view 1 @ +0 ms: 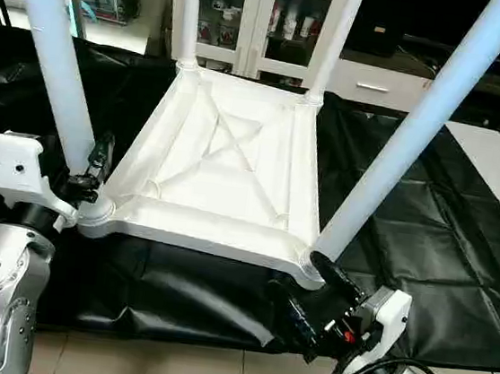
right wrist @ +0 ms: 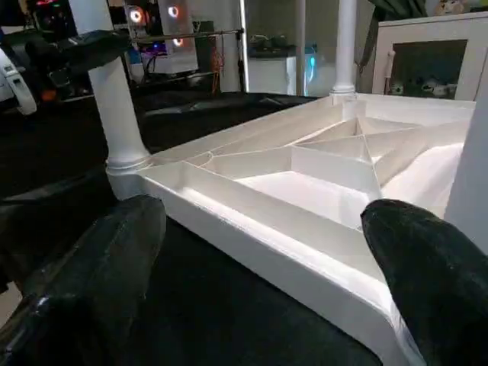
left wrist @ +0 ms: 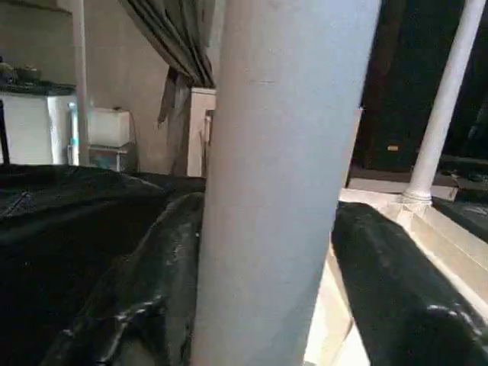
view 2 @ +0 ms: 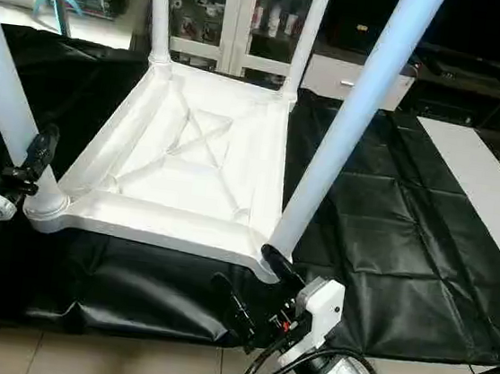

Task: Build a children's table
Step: Flip table

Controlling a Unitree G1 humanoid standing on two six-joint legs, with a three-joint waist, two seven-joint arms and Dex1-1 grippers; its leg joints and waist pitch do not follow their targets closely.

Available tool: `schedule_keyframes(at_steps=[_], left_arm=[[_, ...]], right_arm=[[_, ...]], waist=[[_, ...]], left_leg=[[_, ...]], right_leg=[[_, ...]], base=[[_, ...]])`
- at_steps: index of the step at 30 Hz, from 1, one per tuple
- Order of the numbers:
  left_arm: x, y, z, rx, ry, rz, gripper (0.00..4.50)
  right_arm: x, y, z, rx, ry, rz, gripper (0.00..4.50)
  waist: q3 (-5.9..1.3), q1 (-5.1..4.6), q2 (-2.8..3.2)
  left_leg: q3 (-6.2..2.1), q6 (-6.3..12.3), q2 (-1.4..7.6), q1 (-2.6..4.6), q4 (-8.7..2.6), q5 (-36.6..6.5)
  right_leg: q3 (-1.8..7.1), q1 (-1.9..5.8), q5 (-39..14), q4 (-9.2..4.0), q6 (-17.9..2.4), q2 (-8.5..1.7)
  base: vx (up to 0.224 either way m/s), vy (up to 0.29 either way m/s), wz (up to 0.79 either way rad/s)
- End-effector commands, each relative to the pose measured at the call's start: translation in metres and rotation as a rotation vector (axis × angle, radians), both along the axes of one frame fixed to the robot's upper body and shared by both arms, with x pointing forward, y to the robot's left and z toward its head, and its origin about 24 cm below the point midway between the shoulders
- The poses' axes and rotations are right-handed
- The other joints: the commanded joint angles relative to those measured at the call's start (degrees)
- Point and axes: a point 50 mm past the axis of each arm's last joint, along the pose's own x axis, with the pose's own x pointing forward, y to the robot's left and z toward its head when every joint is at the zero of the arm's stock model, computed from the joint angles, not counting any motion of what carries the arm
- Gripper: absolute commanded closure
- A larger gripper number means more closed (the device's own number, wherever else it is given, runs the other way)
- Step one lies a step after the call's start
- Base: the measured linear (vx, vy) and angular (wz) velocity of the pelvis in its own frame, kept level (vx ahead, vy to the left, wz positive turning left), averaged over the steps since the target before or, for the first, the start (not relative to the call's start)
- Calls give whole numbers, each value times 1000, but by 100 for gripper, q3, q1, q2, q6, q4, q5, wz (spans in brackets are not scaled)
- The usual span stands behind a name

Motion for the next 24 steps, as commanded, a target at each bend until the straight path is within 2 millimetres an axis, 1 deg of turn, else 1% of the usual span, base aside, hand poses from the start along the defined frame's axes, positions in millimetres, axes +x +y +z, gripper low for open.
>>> schedule_keyframes(at_steps=[1,2,3,4,5,6,7,8,11,12,13,14,16,17,18,19,20,22,24], left_arm=[[3,-9,-1,-3,25,-47,189],[4,-10,-1,-4,31,-55,209],[5,-10,-2,0,38,-55,214],[7,-11,-3,1,45,-58,219],[9,-11,-4,-3,51,-63,219],[10,-12,-4,-6,54,-66,242],[12,-13,-4,-12,61,-74,242],[15,-15,-4,-24,72,-84,251],[18,-17,-5,-63,89,-79,255],[21,-20,-5,-108,90,-81,256],[21,-20,-5,-109,90,-81,257],[23,-22,-5,-128,92,-85,257],[26,-27,-8,-207,103,-85,257],[27,-28,-8,-218,106,-86,257],[28,-30,-8,-267,99,-73,257],[28,-30,-8,-271,98,-72,257],[30,-31,-8,-306,99,-65,257],[33,-35,-7,-390,86,-57,257],[35,-37,-6,-471,76,-51,257]], right_arm=[[4,-6,0,-22,6,-25,0],[5,-6,0,-20,11,-25,0],[6,-7,-1,-25,13,-26,0],[7,-7,-2,-28,15,-26,0],[8,-7,-3,-29,18,-24,0],[8,-7,-3,-29,20,-22,0],[9,-6,-4,-33,21,-18,0],[10,-6,-4,-38,24,-17,0],[11,-7,-5,-41,27,-19,0],[11,-6,-5,-42,30,-14,0],[11,-6,-5,-42,30,-13,0],[11,-6,-5,-42,31,-10,0],[10,-4,-5,-44,32,2,0],[10,-4,-5,-44,32,3,0],[10,-4,-5,-44,31,3,0],[10,-4,-4,-44,31,3,0],[10,-4,-4,-44,31,3,0],[12,-5,-5,-52,33,-14,0],[16,-8,-5,-59,41,-53,0]], waist=[[-193,10,128],[-196,19,145],[-196,17,133],[-200,26,143],[-203,21,111],[-200,36,136],[-200,55,136],[-197,73,105],[-191,96,110],[-186,98,83],[-186,98,83],[-183,110,88],[-176,105,69],[-174,106,72],[-180,104,50],[-171,100,56],[-177,101,29],[-171,102,24],[-177,96,15]], left_leg=[[-45,-114,77,40,-549,-2372],[-47,-122,76,43,-549,-2347],[-41,-119,75,44,-546,-2341],[-43,-126,74,51,-545,-2320],[-36,-117,73,47,-539,-2295],[-38,-118,73,56,-543,-2283],[-26,-129,73,75,-534,-2298],[-23,-128,74,77,-536,-2317],[-24,-154,75,77,-543,-2377],[-25,-165,76,73,-546,-2412],[-25,-165,76,73,-546,-2412],[-25,-182,69,85,-541,-2503],[-39,-200,71,57,-555,-2543],[-39,-206,73,66,-556,-2585],[-39,-204,72,78,-544,-2615],[-43,-208,71,68,-553,-2645],[-45,-189,66,59,-544,-2639],[-41,-145,63,35,-537,-2547],[-45,-170,49,22,-529,-2482]], right_leg=[[65,98,-1544,-358,-527,-86],[64,99,-1504,-349,-535,-83],[64,97,-1489,-349,-535,-77],[63,96,-1452,-343,-543,-78],[62,99,-1431,-344,-539,-77],[64,93,-1434,-342,-538,-78],[67,76,-1441,-345,-538,-74],[68,80,-1491,-347,-541,-78],[71,79,-1635,-358,-513,-88],[69,80,-1745,-371,-487,-92],[69,80,-1745,-371,-487,-92],[71,60,-1919,-389,-449,-99],[65,76,-2081,-400,-398,-110],[64,64,-2144,-415,-376,-109],[63,53,-2203,-425,-346,-112],[64,54,-2253,-428,-336,-112],[59,61,-2343,-443,-296,-120],[64,61,-2490,-457,-250,-132],[54,61,-2610,-466,-216,-139]], base=[[0,0,0],[0,0,0],[0,0,0],[0,0,0],[0,0,0],[0,0,0],[0,0,0],[0,0,0],[0,0,0],[0,0,0],[0,0,0],[0,0,0],[0,0,0],[0,0,0],[0,0,0],[0,0,0],[0,0,0],[0,0,0],[0,0,0]])
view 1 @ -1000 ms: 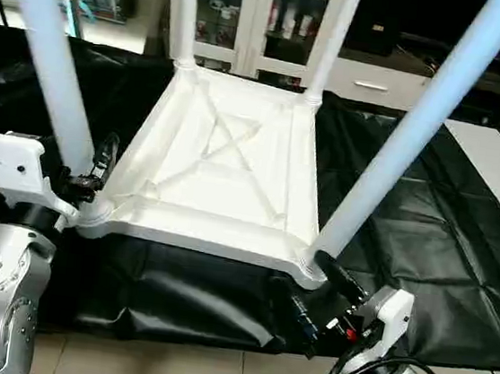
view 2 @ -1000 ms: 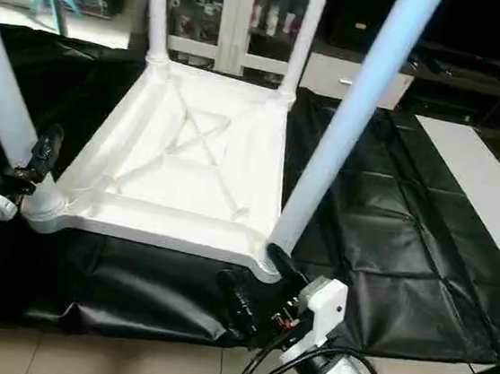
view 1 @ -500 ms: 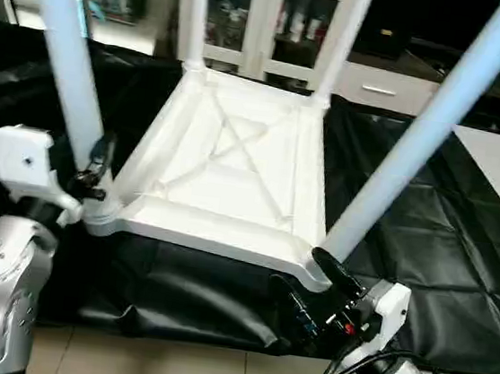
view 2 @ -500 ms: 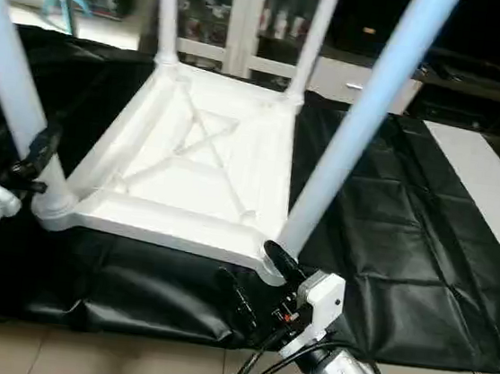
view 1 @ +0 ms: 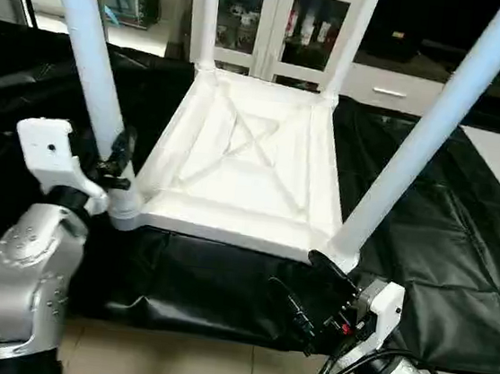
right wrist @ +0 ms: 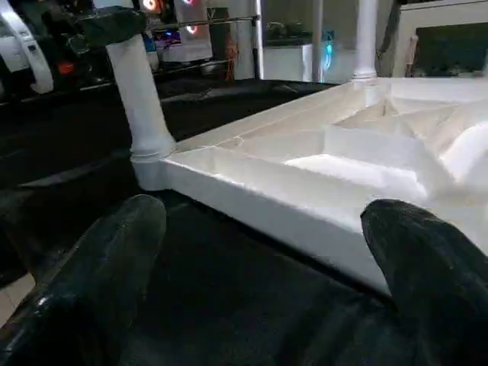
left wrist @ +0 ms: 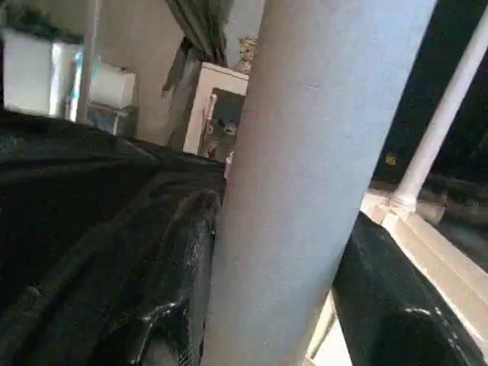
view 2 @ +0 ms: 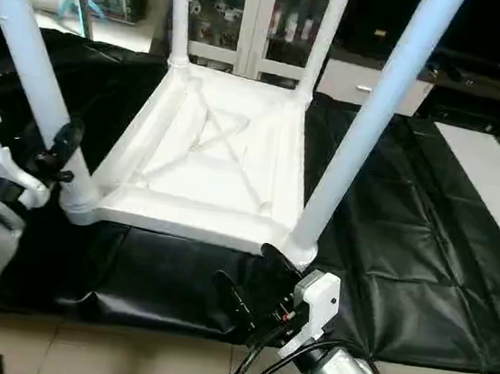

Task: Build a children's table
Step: Flip table

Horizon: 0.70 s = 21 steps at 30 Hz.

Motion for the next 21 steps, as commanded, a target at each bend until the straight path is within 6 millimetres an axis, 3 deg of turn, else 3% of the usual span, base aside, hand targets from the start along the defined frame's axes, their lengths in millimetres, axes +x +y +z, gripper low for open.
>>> schedule_keyframes(at_steps=[1,5,6,8,9,12,13,15,16,17,18,19,21], left_arm=[[7,-14,-6,-250,6,-50,257],[7,-20,-9,-301,16,-66,257],[7,-22,-9,-312,19,-70,257],[7,-24,-10,-321,20,-75,257],[8,-27,-10,-319,21,-82,257],[8,-30,-10,-327,25,-82,257],[8,-32,-10,-337,27,-82,257],[9,-33,-10,-349,29,-82,257],[8,-34,-10,-364,32,-80,257],[8,-35,-10,-366,32,-79,257],[8,-35,-10,-370,33,-77,257],[8,-35,-10,-370,33,-77,257],[8,-35,-10,-374,32,-75,257]], right_arm=[[8,-8,-1,-16,21,-71,0],[18,-12,-9,30,135,-149,0],[21,-11,-13,60,180,-151,0],[25,-9,-13,91,202,-160,0],[33,-6,-10,151,201,-172,0],[45,1,-3,282,194,-178,0],[49,6,3,348,190,-146,0],[52,10,8,407,189,-118,0],[62,16,16,516,195,-109,0],[64,16,17,541,199,-111,0],[69,18,21,595,203,-115,0],[69,18,21,595,203,-115,0],[75,21,25,639,203,-112,0]], waist=[[-187,-37,7],[-196,-74,19],[-206,-58,35],[-215,-60,29],[-226,-69,8],[-255,-69,32],[-258,-68,-19],[-279,-51,22],[-282,-55,8],[-284,-63,14],[-298,-46,-23],[-301,-38,14],[-298,-46,6]], left_leg=[[-45,-170,56,43,-527,-2447],[-54,-200,43,32,-523,-2375],[-36,-189,56,63,-507,-2329],[-38,-191,60,32,-517,-2220],[-32,-178,56,24,-514,-2103],[-16,-141,66,32,-490,-1701],[-11,-118,66,14,-485,-1600],[-4,-57,66,31,-463,-1302],[7,-13,63,26,-452,-1168],[2,-6,60,16,-459,-1153],[13,5,60,25,-439,-1048],[16,15,63,27,-431,-927],[21,-7,59,17,-434,-864]], right_leg=[[51,48,-2588,-466,-221,-120],[37,47,-2454,-444,-244,-101],[49,24,-2205,-440,-257,-82],[43,59,-2001,-421,-283,-81],[42,70,-1826,-395,-311,-84],[46,93,-1292,-327,-400,-84],[43,111,-1200,-320,-410,-85],[41,127,-771,-259,-501,-73],[39,131,-556,-238,-565,-66],[37,141,-522,-220,-597,-69],[33,143,-436,-213,-629,-70],[35,136,-313,-196,-665,-74],[27,153,-242,-185,-679,-69]], base=[[0,0,0],[0,0,0],[0,0,0],[0,0,0],[0,0,0],[0,0,0],[0,0,0],[0,0,0],[0,0,0],[0,0,0],[0,0,0],[0,0,0],[0,0,0]])
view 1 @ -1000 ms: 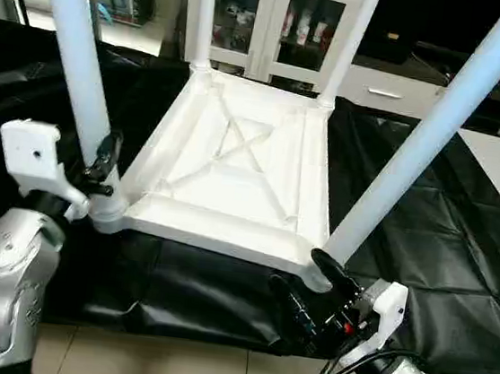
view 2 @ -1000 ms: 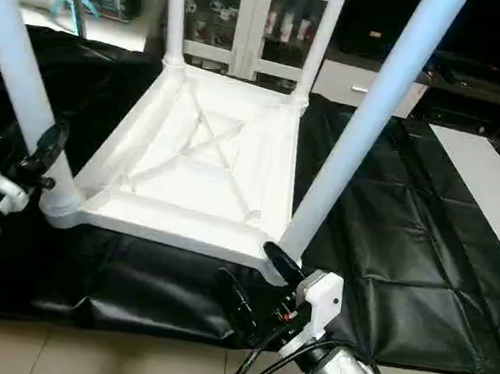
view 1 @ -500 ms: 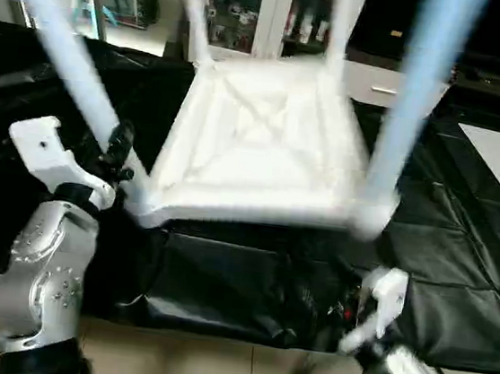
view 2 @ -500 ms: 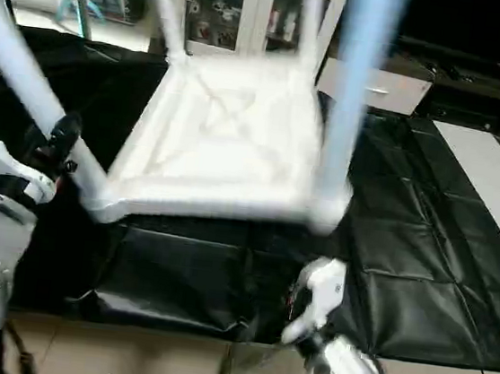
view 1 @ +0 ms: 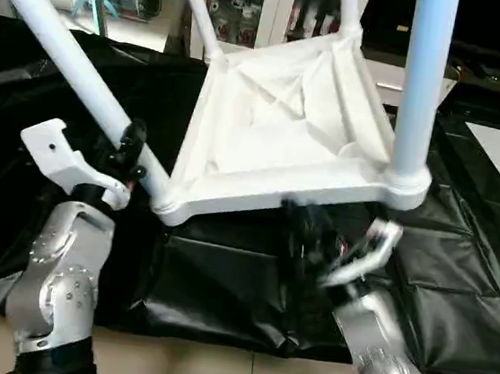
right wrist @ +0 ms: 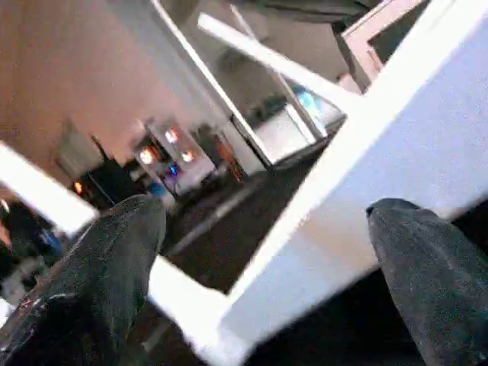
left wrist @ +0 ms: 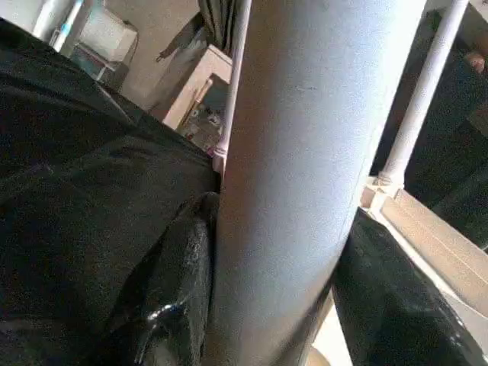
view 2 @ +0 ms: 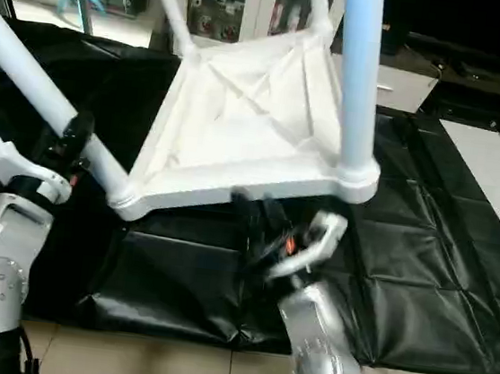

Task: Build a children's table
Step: Flip table

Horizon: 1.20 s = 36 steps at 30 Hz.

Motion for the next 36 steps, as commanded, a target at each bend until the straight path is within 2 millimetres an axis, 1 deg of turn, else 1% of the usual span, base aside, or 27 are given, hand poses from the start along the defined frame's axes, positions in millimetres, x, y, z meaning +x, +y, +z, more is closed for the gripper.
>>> schedule_keyframes(at_steps=[1,3,4,5,6,8,10,11,12,13,15,16,17,18,19,22,24,25,26,27,28,30,34,35,36], left_arm=[[1,-14,-7,-91,28,-60,257],[0,-14,-7,-98,29,-57,257],[0,-14,-7,-99,29,-57,257],[0,-14,-7,-100,31,-57,257],[0,-14,-7,-102,32,-56,257],[-1,-15,-7,-108,32,-59,257],[-1,-16,-7,-112,33,-60,257],[-1,-16,-7,-116,33,-60,257],[-1,-16,-7,-120,34,-59,257],[-1,-17,-8,-124,35,-57,257],[-1,-17,-8,-127,37,-54,257],[-1,-17,-8,-127,37,-54,257],[-1,-17,-7,-128,36,-54,257],[-1,-18,-7,-134,35,-54,257],[-1,-18,-8,-137,34,-55,257],[-2,-19,-8,-139,36,-62,257],[-2,-19,-8,-142,36,-65,257],[-2,-20,-9,-143,37,-69,257],[-3,-20,-9,-142,38,-72,257],[-3,-20,-9,-143,38,-73,257],[-3,-20,-9,-143,39,-74,257],[-3,-20,-9,-144,39,-75,257],[-4,-21,-10,-141,41,-78,257],[-4,-21,-10,-141,41,-78,257],[-4,-21,-10,-141,42,-78,257]], right_arm=[[6,-4,0,36,22,-28,0],[16,-2,0,66,55,-61,0],[18,-1,0,67,64,-66,0],[23,1,-1,49,78,-80,0],[28,2,-2,41,94,-101,0],[43,5,-6,39,188,-171,0],[46,6,-6,52,205,-180,0],[48,7,-4,61,199,-177,0],[49,9,-2,77,197,-171,0],[51,11,-2,92,212,-164,0],[53,13,-1,94,209,-149,0],[53,13,-1,94,209,-149,0],[53,15,-1,79,201,-137,0],[53,16,-1,77,195,-122,0],[53,16,-1,90,201,-117,0],[56,14,-2,122,220,-106,0],[59,12,0,107,202,-103,0],[61,11,1,111,201,-101,0],[65,7,3,104,194,-117,0],[66,6,4,98,191,-127,0],[68,4,4,93,190,-135,0],[71,2,5,75,180,-146,0],[77,-2,8,52,165,-173,0],[77,-2,8,51,165,-173,18],[80,-3,9,46,161,-176,18]], waist=[[-287,-11,19],[-277,-22,19],[-273,-25,18],[-269,-32,14],[-267,-37,27],[-267,-66,6],[-263,-92,7],[-269,-87,16],[-273,-91,10],[-276,-78,14],[-291,-52,11],[-291,-37,19],[-295,-26,23],[-305,-15,15],[-301,-14,5],[-295,-8,-2],[-289,-8,2],[-292,-4,34],[-294,-10,15],[-305,-10,16],[-303,-4,14],[-313,2,-2],[-311,3,-5],[-311,2,-1],[-314,1,-16]], left_leg=[[19,-26,50,93,-460,-930],[22,-79,50,98,-473,-1067],[23,-124,50,100,-481,-1200],[23,-151,49,93,-487,-1244],[20,-207,48,91,-495,-1330],[21,-264,41,87,-491,-1410],[21,-282,30,70,-497,-1518],[22,-280,35,85,-492,-1527],[19,-263,42,71,-486,-1451],[27,-238,45,87,-476,-1389],[32,-216,47,98,-465,-1234],[32,-203,46,84,-465,-1131],[32,-208,46,85,-460,-1080],[39,-194,43,92,-445,-955],[44,-180,40,87,-442,-920],[46,-137,35,82,-450,-959],[46,-163,40,86,-456,-1044],[45,-179,41,96,-456,-1082],[44,-190,44,95,-456,-1086],[37,-201,44,94,-452,-1025],[49,-199,39,98,-441,-962],[53,-157,37,93,-425,-812],[64,-119,30,92,-419,-766],[62,-118,33,91,-422,-778],[63,-111,34,93,-418,-783]], right_leg=[[25,183,-308,-208,-682,-76],[26,178,-515,-230,-638,-84],[29,170,-718,-247,-600,-88],[32,168,-811,-256,-579,-95],[34,162,-990,-271,-535,-105],[38,147,-1166,-287,-470,-106],[43,128,-1354,-292,-446,-104],[44,117,-1359,-291,-442,-107],[44,130,-1244,-277,-431,-105],[44,118,-1104,-268,-445,-95],[35,125,-843,-237,-497,-80],[33,141,-707,-220,-518,-80],[30,143,-639,-212,-525,-77],[27,149,-444,-194,-540,-66],[28,153,-381,-192,-544,-63],[31,167,-440,-192,-544,-76],[29,158,-594,-207,-534,-79],[31,153,-636,-209,-535,-82],[32,155,-643,-212,-526,-81],[25,164,-581,-197,-541,-83],[26,156,-497,-193,-555,-77],[23,170,-340,-174,-574,-79],[24,175,-339,-174,-623,-75],[22,175,-357,-175,-628,-76],[20,177,-380,-172,-641,-78]], base=[[0,0,0],[0,0,0],[0,0,0],[0,0,0],[0,0,0],[0,0,0],[0,0,0],[0,0,0],[0,0,0],[0,0,0],[0,0,0],[0,0,0],[0,0,0],[0,0,0],[0,0,0],[0,0,0],[0,0,0],[0,0,0],[0,0,0],[0,0,0],[0,0,0],[0,0,0],[0,0,0],[0,0,0],[0,0,0]])
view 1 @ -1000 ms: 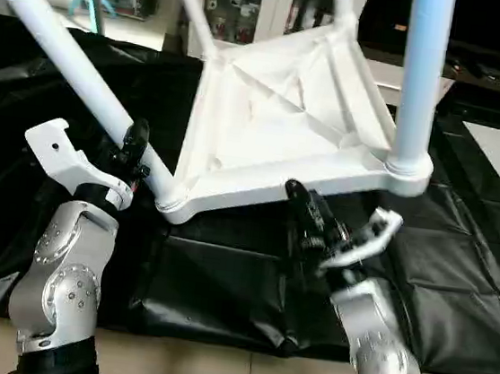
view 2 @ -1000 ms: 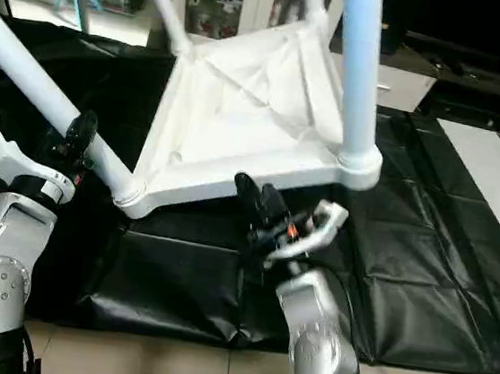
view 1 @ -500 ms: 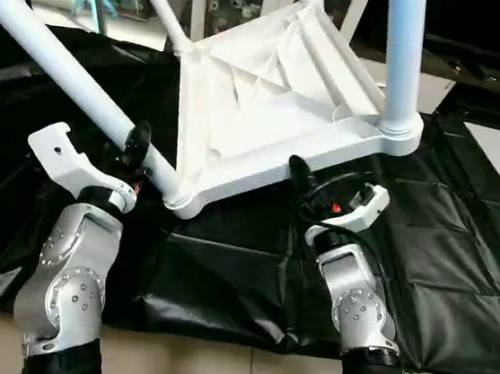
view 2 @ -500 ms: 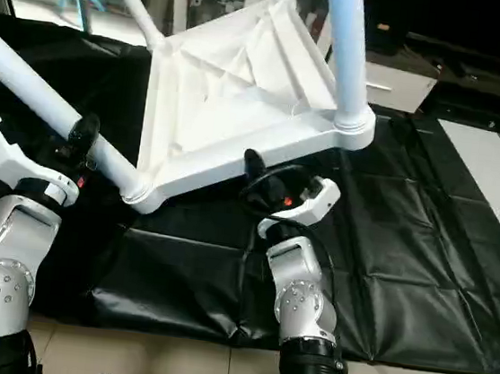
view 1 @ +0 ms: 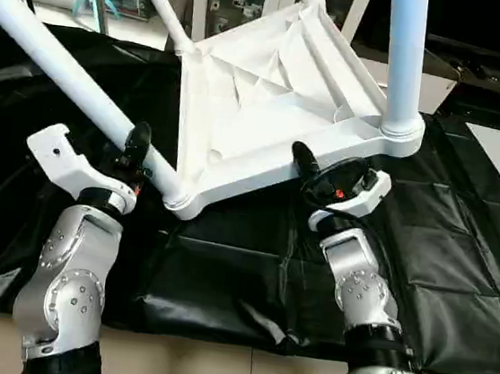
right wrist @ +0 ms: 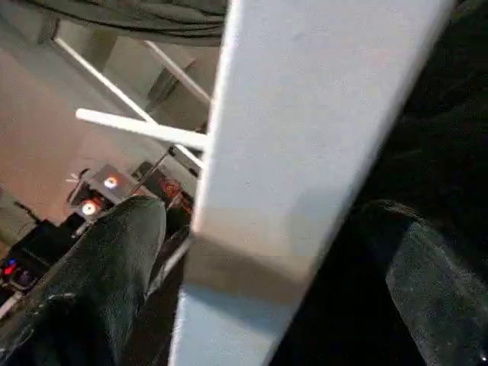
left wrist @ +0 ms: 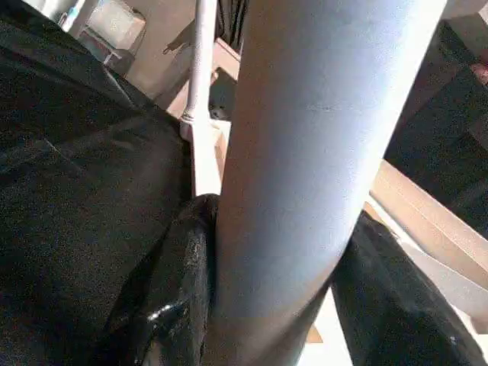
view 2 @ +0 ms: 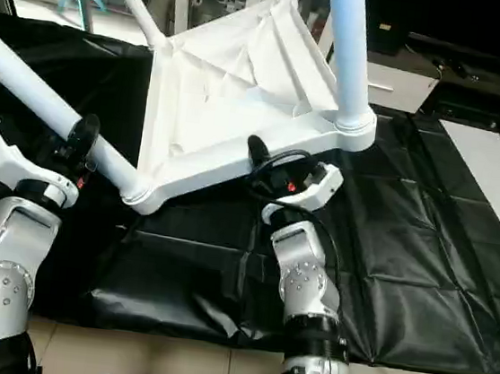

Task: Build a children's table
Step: Flip table

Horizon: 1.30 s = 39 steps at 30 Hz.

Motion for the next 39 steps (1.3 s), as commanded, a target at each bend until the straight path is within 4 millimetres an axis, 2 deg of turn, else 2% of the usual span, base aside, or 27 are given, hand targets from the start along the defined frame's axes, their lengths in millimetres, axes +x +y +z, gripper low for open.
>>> schedule_keyframes(at_steps=[1,11,12,16,17,21,32,39], left_arm=[[0,-15,-8,-85,24,-87,257],[0,-15,-9,-82,28,-88,257],[0,-15,-9,-81,29,-89,257],[0,-15,-10,-82,33,-87,257],[0,-15,-10,-82,34,-86,257],[0,-14,-11,-79,38,-82,257],[0,-13,-15,-66,56,-74,257],[1,-1,-25,-19,118,7,259]], right_arm=[[5,-6,3,-9,-17,-22,32],[10,-10,9,-12,-55,-29,103],[10,-10,10,-12,-60,-29,129],[11,-11,12,-24,-79,-29,149],[11,-11,13,-27,-87,-29,170],[12,-11,15,-25,-101,-32,197],[12,-12,23,-61,-148,-31,211],[8,-12,57,-212,-320,-43,212]], waist=[[-316,-9,13],[-324,-4,12],[-330,-6,13],[-330,-5,11],[-328,-4,12],[-330,-4,10],[-327,-10,13],[-329,6,-26]], left_leg=[[53,-73,33,108,-422,-830],[55,1,33,105,-410,-734],[53,9,33,106,-406,-702],[57,30,33,114,-401,-687],[57,32,33,112,-403,-696],[57,46,35,116,-400,-690],[56,11,36,116,-406,-790],[59,17,34,119,-397,-651]], right_leg=[[28,202,-387,-248,-655,-78],[23,217,-279,-233,-728,-75],[23,222,-234,-226,-733,-74],[22,217,-224,-226,-765,-71],[22,218,-236,-227,-769,-73],[23,216,-233,-224,-784,-73],[23,212,-347,-234,-761,-75],[27,212,-327,-230,-674,-73]], base=[[0,0,0],[0,0,0],[0,0,0],[0,0,0],[0,0,0],[0,0,0],[0,0,0],[0,0,0]])
